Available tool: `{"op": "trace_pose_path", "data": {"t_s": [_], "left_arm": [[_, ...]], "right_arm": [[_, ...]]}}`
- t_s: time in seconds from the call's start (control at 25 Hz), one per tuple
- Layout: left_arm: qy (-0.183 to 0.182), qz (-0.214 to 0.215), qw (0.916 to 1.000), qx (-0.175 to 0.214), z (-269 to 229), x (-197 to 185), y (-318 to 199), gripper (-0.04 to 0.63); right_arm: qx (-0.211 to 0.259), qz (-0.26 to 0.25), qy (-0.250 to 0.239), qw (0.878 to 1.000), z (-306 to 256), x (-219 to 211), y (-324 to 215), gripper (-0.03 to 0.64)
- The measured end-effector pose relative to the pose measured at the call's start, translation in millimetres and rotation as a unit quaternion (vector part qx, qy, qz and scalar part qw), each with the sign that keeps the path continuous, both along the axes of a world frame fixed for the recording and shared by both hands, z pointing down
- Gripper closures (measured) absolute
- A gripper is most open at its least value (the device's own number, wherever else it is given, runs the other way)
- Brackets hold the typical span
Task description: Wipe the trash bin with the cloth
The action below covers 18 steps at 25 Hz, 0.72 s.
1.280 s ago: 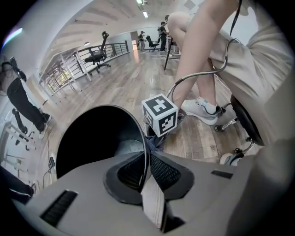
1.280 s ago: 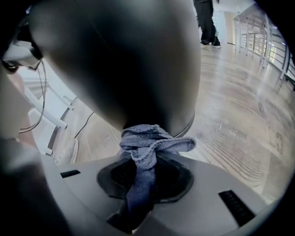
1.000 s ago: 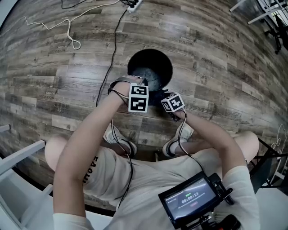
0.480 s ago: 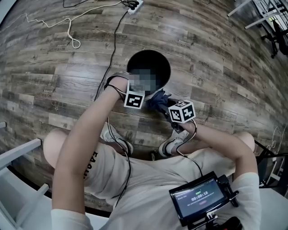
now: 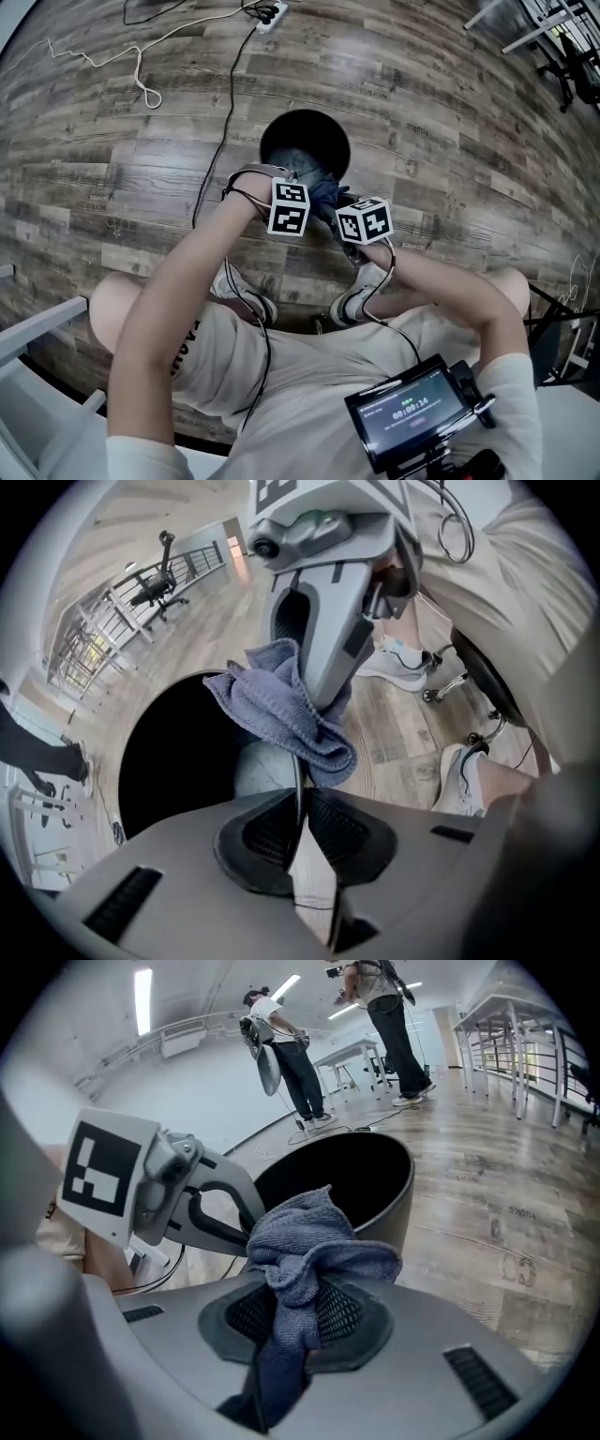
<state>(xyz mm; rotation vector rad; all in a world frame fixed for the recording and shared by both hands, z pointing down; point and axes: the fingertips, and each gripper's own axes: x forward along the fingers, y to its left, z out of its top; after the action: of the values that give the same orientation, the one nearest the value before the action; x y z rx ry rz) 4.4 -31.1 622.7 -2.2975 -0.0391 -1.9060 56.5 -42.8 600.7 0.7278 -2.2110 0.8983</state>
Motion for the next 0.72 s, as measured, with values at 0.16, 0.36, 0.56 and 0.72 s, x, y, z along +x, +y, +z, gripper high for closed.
{"op": "trace_pose_path", "data": {"t_s": [0.16, 0.36, 0.56, 0.72], "left_arm": [[0.019, 0.013, 0.9997, 0.009, -1, 6, 0, 0.557], [0.038, -0.007, 0.9993, -0.002, -3, 11, -4, 0.563], [0.037, -0.008, 0.9992, -0.007, -4, 11, -5, 0.565], [0.039, -0.016, 0.9991, -0.009, -4, 13, -5, 0.565]], "right_arm": [[0.006, -0.005, 0.012, 1.0, 14, 0, -7, 0.534], [0.014, -0.019, 0.03, 0.999, 36, 0, -18, 0.534], [0.016, -0.035, 0.05, 0.998, 68, 1, -19, 0.534], [0.011, -0.038, 0.07, 0.997, 100, 3, -22, 0.534]]}}
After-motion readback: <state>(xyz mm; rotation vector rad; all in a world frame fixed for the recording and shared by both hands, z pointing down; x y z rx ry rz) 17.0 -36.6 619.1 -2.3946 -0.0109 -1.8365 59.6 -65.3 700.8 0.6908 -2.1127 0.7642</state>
